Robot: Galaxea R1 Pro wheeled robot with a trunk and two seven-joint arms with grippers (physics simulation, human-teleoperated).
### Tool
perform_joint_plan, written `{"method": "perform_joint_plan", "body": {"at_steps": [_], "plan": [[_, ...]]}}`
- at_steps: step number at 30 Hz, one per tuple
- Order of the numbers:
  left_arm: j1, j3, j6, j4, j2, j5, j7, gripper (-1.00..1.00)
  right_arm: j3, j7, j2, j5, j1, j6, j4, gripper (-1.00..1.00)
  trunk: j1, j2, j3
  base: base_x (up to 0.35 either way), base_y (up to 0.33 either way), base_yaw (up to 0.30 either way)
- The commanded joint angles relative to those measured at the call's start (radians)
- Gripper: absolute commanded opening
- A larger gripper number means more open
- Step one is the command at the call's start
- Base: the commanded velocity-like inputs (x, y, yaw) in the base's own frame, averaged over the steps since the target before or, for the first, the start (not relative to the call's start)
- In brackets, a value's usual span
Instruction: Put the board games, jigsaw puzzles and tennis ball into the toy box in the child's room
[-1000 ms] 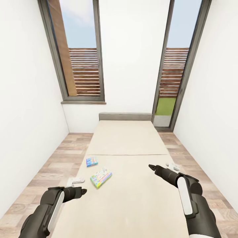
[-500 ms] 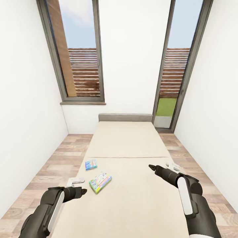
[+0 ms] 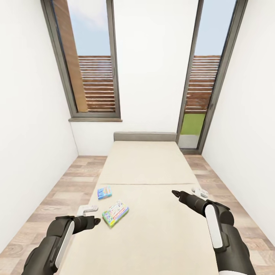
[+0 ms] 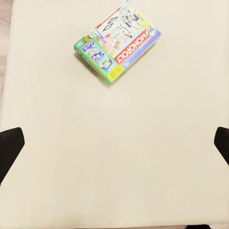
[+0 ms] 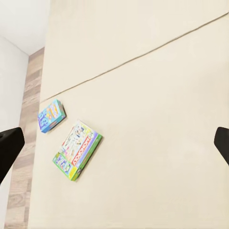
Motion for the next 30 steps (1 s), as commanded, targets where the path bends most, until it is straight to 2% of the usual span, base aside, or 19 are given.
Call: {"method": "perform_joint_plan", "body": {"at_steps": [1, 18, 30], "plan": [[-0.001, 0.001, 0.005, -0.001, 0.0, 0.002, -0.002, 1.0, -0.003, 0.01, 0.001, 0.008, -0.001, 0.005, -0.001, 1.0, 0.001, -0.001, -0.002, 0.161, 0.0, 0.0], [-0.001, 0.0, 0.005, -0.001, 0.0, 0.002, -0.002, 1.0, -0.003, 0.011, 0.001, 0.007, -0.001, 0.004, -0.001, 1.0, 0.001, -0.001, -0.002, 0.092, 0.0, 0.0], [-0.001, 0.0, 0.005, -0.001, -0.001, 0.002, -0.001, 1.0, -0.003, 0.012, 0.001, 0.008, -0.001, 0.005, -0.001, 1.0, 0.001, -0.001, -0.002, 0.019, 0.0, 0.0]]}}
